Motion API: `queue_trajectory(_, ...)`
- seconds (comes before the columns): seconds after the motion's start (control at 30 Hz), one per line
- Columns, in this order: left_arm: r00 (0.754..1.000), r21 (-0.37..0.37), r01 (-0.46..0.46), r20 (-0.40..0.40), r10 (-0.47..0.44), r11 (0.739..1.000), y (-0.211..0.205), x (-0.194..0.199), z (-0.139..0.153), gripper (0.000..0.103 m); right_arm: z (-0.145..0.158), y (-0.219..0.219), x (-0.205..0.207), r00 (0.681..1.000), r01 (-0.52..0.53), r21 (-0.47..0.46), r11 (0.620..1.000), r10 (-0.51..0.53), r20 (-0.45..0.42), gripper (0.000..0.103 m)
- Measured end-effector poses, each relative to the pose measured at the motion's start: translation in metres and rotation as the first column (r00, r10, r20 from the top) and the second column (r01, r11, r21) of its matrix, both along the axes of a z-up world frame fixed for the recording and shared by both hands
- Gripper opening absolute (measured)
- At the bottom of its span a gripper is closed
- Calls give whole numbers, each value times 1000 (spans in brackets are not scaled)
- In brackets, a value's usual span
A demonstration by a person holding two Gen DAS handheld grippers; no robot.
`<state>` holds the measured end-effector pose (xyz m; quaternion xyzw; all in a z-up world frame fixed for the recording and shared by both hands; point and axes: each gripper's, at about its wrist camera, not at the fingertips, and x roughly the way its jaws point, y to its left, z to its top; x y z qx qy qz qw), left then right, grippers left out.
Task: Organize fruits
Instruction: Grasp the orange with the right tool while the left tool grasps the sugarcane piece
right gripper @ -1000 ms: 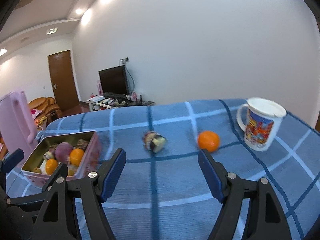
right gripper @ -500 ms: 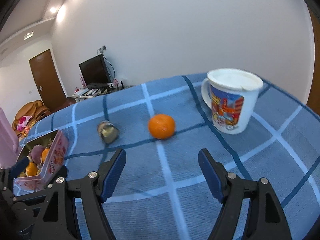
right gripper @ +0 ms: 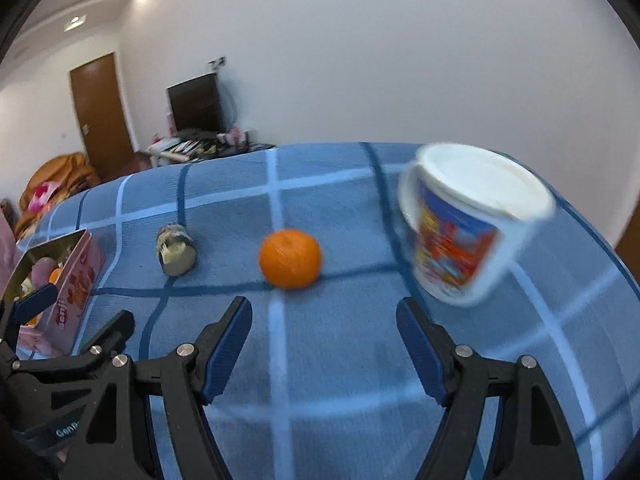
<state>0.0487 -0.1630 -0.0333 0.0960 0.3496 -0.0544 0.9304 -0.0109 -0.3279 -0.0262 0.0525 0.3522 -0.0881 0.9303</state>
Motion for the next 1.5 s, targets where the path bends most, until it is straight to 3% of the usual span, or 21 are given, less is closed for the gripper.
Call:
queue_trajectory(0.23, 998, -8, -60, -22, 59, 998, -2, 30, 4, 103, -19, -3, 63, 993, -27, 76, 997, 36, -116, 76)
queue_trajectory(0.37, 997, -22, -67, -37, 66, 998, -7, 47, 2, 103, -24, -13, 78, 990, -29, 115, 993, 44, -134, 76)
queue_trajectory(0.4, 997, -23, -67, -37, 66, 997, -9, 50, 2, 103, -25, -17, 81, 989, -30, 138, 990, 49, -138, 74)
queue_trajectory(0.5, 997, -32, -70, -41, 68, 997, -15, 63, 4, 103, -25, -17, 83, 988, -63, 120, 991, 79, -133, 51)
queue_trajectory(0.8, 991, -105, -76, -118, 63, 992, -38, 91, -2, 102, -19, -24, 66, 995, -43, 104, 994, 52, -90, 50)
queue_trajectory(0.87, 988, -88, -79, -139, 66, 993, -45, 95, -9, 86, -19, -26, 63, 995, -33, 105, 994, 42, -91, 50)
queue_trajectory(0.93, 978, -78, -84, -195, 67, 993, -49, 103, -25, 81, -21, -29, 61, 995, -29, 115, 993, 40, -96, 50)
queue_trajectory(1.03, 976, -129, -96, -205, 68, 987, -44, 107, -28, 71, -23, -31, 63, 993, -31, 126, 992, 45, -113, 50)
queue_trajectory(1.13, 980, -129, -87, -189, 62, 988, -44, 106, -25, 54, -23, -31, 63, 993, -27, 122, 992, 40, -110, 50)
queue_trajectory(1.27, 985, -145, -82, -161, 59, 986, -41, 99, -20, 54, -18, -22, 61, 996, -26, 84, 996, 33, -86, 50)
queue_trajectory(1.5, 997, -98, -66, 24, 69, 993, -35, 47, 2, 54, -1, 1, 40, 1000, -26, -60, 998, 26, 14, 50)
